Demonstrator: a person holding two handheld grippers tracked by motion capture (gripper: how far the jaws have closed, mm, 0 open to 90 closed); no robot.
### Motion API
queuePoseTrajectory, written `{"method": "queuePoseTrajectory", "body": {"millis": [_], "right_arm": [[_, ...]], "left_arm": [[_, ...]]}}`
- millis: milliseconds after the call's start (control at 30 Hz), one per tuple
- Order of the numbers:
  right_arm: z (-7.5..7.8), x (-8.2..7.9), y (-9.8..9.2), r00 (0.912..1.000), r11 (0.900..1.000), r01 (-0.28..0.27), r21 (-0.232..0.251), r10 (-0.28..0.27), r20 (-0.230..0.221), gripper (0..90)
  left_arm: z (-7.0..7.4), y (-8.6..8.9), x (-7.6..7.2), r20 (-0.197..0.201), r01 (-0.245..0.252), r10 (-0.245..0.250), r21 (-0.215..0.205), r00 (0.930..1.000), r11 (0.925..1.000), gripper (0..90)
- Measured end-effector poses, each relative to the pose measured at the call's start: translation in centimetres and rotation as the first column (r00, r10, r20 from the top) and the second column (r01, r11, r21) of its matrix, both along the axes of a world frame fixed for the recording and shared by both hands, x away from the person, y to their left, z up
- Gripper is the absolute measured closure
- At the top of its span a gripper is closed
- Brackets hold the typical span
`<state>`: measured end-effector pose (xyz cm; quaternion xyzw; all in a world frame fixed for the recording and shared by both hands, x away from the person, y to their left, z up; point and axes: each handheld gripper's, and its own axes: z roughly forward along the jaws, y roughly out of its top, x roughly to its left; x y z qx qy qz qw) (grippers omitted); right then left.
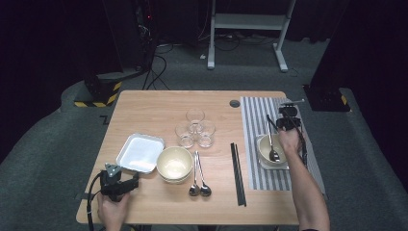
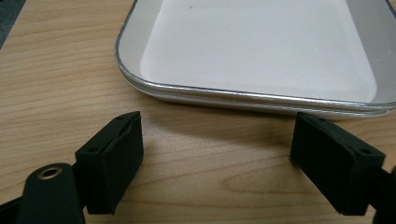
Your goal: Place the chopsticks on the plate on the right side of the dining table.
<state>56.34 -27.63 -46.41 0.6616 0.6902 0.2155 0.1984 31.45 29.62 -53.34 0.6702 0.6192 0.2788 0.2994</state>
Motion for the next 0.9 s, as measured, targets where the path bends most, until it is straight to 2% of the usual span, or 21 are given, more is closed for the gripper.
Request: {"method": "queuePoseTrajectory", "body": {"millis": [267, 400, 500, 900], "right_arm": [[-0.18, 0.23, -0.07, 1.0, 1.0, 0.008, -0.002, -0.008, -0.001, 89.8], [-0.31, 0.34, -0.07, 0.9998, 1.0, 0.015, -0.01, -0.015, -0.013, 89.8], [-0.48, 0.44, 0.14, 0.9997, 0.999, 0.013, -0.041, -0.014, -0.022, 89.8], [-0.86, 0.92, 0.04, 0.998, 0.998, 0.039, -0.052, -0.042, -0.048, 89.8]], "left_arm": [[0.0, 0.0, 0.0, 0.001, 0.0, 0.0, 0.0, 1.0, 1.0, 17.4], [0.0, 0.0, 0.0, 0.0, 0.0, 0.0, 0.0, 1.0, 1.0, 17.4], [0.0, 0.0, 0.0, 0.0, 0.0, 0.0, 0.0, 1.0, 1.0, 17.3], [0.0, 0.0, 0.0, 0.0, 0.0, 0.0, 0.0, 1.0, 1.0, 17.3]]}}
